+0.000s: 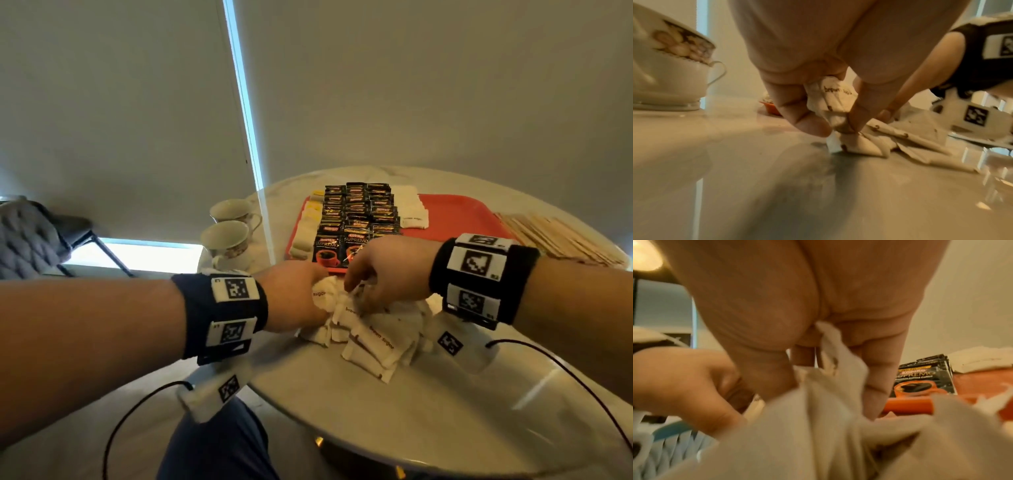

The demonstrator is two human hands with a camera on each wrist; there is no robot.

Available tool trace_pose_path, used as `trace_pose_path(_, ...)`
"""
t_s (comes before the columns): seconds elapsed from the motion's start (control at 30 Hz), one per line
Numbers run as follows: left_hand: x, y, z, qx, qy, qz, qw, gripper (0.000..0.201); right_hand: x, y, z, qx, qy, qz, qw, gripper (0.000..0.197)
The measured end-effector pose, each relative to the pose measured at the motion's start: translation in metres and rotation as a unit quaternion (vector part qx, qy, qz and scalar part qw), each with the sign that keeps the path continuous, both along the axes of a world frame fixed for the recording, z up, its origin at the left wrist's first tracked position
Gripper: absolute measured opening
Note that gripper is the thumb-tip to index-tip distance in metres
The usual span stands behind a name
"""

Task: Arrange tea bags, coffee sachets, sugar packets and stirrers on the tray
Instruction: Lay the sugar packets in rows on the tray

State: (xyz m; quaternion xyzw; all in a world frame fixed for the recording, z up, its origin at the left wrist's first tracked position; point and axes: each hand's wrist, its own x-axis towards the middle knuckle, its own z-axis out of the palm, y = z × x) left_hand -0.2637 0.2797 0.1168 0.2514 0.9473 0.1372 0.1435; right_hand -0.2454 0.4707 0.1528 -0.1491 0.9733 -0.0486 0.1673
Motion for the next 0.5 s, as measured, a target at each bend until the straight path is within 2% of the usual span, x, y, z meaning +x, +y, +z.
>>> trace_pose_path(0.1,-0.003,-0.005,0.010,0.032,-0.022,0.042,0.998,0.027,-0.006,0.005,0.000,-0.041,0.030,-0.030,0.998,0.026)
trace_pose_path(0.23,-0.009,-0.015,0.021,0.119,-0.062,0.130,0.982,0.055,-0.016,0.016,0.006,-0.146,0.060,-0.090,0.983,0.022)
trace_pose_path(0.27,-0.012,-0.016,0.023,0.146,-0.072,0.149,0.975,0.061,-0.017,0.018,0.007,-0.167,0.057,-0.102,0.979,0.022)
trace_pose_path(0.37,-0.018,-0.018,0.026,0.205,-0.096,0.189,0.956,0.051,-0.020,0.020,0.006,-0.186,0.035,-0.106,0.976,0.023)
trace_pose_path(0.43,-0.022,-0.018,0.024,0.239,-0.123,0.209,0.940,0.052,-0.021,0.019,0.005,-0.178,0.010,-0.100,0.979,0.024)
trace_pose_path(0.5,-0.024,-0.018,0.020,0.253,-0.154,0.213,0.931,0.059,-0.020,0.016,0.004,-0.168,-0.033,-0.092,0.981,0.035)
